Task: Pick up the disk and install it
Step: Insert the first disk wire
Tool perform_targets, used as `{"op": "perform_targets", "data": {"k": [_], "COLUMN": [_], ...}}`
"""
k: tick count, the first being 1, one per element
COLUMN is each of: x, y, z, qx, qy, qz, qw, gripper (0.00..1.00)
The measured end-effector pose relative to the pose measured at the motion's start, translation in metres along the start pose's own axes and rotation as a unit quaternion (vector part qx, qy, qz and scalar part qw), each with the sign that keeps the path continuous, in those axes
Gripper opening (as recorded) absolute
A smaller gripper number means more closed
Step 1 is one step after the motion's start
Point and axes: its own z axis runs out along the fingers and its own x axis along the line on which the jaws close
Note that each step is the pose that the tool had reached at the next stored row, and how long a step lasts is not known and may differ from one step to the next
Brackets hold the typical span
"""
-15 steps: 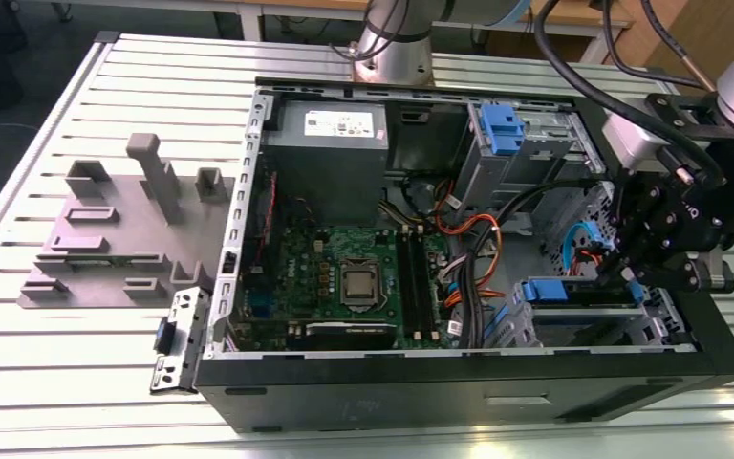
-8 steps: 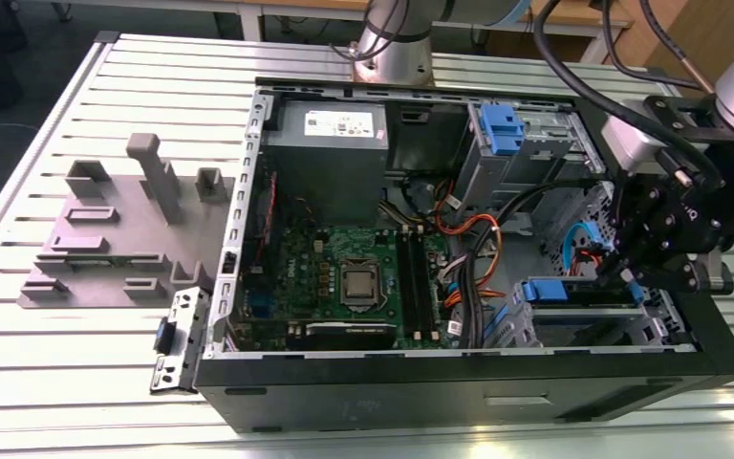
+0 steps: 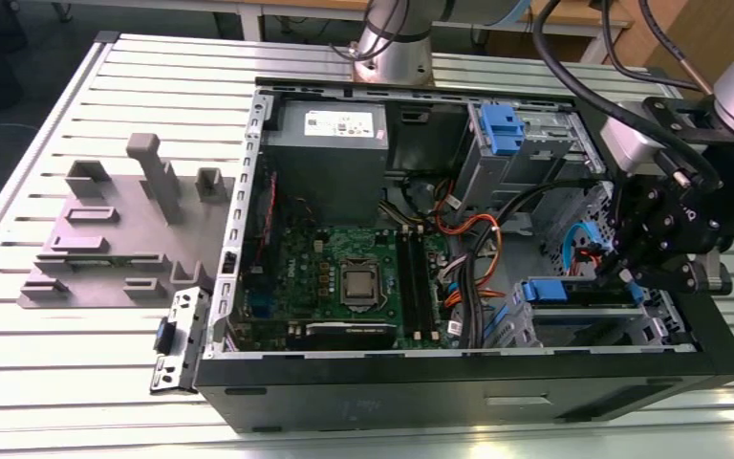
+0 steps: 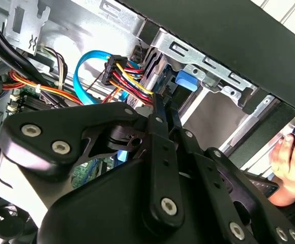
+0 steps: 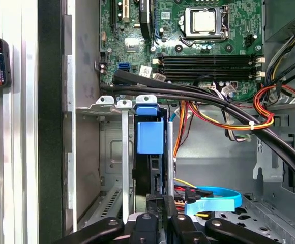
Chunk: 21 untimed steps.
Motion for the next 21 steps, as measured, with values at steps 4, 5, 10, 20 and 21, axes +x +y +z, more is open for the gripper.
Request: {"op": "perform_targets", "data": {"k": [4, 5, 10, 20, 21], "x": [0.0000, 0.0000, 0.0000, 0.0001, 0.0001], "y": [0.0000, 0.0000, 0.0001, -0.0002, -0.0002], "z": [-0.0010, -0.0014, -0.0023, -0.0022, -0.0021], "qx": [0.0000, -0.0001, 0.0000, -0.0001, -0.0001], "qy": [-0.0006, -0.0006, -0.0003, -0.0019, -0.0019], "qz": [0.000, 0.000, 0.000, 0.000, 0.000], "qw": [1.00000, 1.00000, 1.00000, 1.00000, 1.00000], "gripper": [0.16, 0.16, 0.16, 0.16, 0.16]}}
